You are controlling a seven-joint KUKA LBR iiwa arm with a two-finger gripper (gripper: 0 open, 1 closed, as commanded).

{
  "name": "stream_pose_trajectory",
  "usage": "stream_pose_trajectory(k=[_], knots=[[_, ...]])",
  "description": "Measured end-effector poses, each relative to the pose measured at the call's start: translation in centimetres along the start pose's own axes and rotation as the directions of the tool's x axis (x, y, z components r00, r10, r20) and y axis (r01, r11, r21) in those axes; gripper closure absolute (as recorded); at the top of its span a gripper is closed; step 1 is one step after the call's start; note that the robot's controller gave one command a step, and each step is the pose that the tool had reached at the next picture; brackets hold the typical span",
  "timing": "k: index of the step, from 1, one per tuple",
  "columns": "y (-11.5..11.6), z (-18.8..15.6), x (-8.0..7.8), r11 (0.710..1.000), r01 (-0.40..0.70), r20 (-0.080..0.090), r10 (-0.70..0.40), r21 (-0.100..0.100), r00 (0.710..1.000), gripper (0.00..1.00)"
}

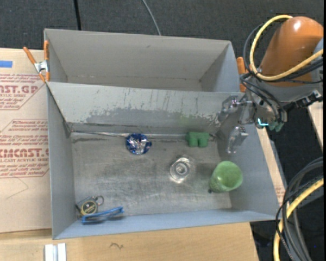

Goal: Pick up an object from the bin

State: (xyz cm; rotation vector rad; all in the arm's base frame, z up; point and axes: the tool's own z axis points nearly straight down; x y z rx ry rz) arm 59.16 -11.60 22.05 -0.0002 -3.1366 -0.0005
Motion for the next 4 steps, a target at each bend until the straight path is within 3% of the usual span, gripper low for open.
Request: stream_pose_trajectory(k=[1,2,3,4], knots=[[9.4,13.5,3.2,0.97,0.242,0.0,-0.242,-0.003,0.97,0.0],[9.2,13.1,2.9,0.971,0.239,0.008,-0.239,0.001,0.971,1.0],[8.2,0.6,6.1,0.781,0.624,0.008,-0.624,0.007,0.781,1.0],[6.9,2.7,8.4,0.812,0.584,0.003,-0.584,0.001,0.812,1.0]])
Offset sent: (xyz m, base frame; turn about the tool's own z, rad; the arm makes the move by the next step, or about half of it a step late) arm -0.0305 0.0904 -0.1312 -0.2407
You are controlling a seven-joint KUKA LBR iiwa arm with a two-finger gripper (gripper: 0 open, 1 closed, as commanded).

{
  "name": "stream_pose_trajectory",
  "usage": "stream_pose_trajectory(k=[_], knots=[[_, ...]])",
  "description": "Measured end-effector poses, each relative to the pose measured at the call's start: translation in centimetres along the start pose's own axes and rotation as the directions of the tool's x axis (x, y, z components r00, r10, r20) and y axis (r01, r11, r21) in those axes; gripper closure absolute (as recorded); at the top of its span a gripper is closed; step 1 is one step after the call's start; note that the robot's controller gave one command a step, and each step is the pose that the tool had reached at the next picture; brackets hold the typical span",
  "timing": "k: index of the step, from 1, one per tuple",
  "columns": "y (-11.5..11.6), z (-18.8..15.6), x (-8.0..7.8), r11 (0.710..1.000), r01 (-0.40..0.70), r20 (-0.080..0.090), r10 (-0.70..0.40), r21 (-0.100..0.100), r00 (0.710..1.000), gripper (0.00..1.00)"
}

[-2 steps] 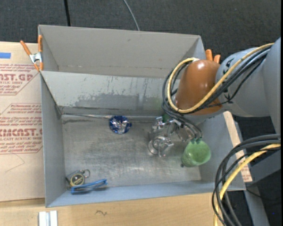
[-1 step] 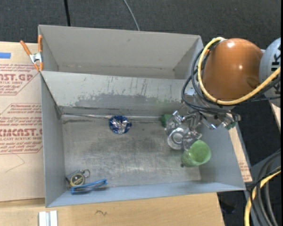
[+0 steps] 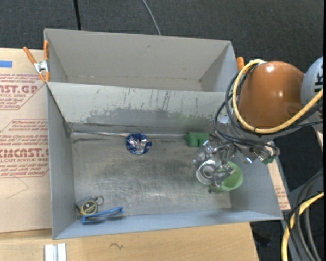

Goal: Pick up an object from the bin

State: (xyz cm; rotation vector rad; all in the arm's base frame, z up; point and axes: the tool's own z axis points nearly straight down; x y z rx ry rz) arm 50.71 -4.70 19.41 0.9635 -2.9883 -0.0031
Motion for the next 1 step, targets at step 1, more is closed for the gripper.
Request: stream_pose_trajectory(k=[1], knots=[[1.13,-6.71,-2.87,0.952,0.306,0.006,-0.307,0.007,0.952,1.0]])
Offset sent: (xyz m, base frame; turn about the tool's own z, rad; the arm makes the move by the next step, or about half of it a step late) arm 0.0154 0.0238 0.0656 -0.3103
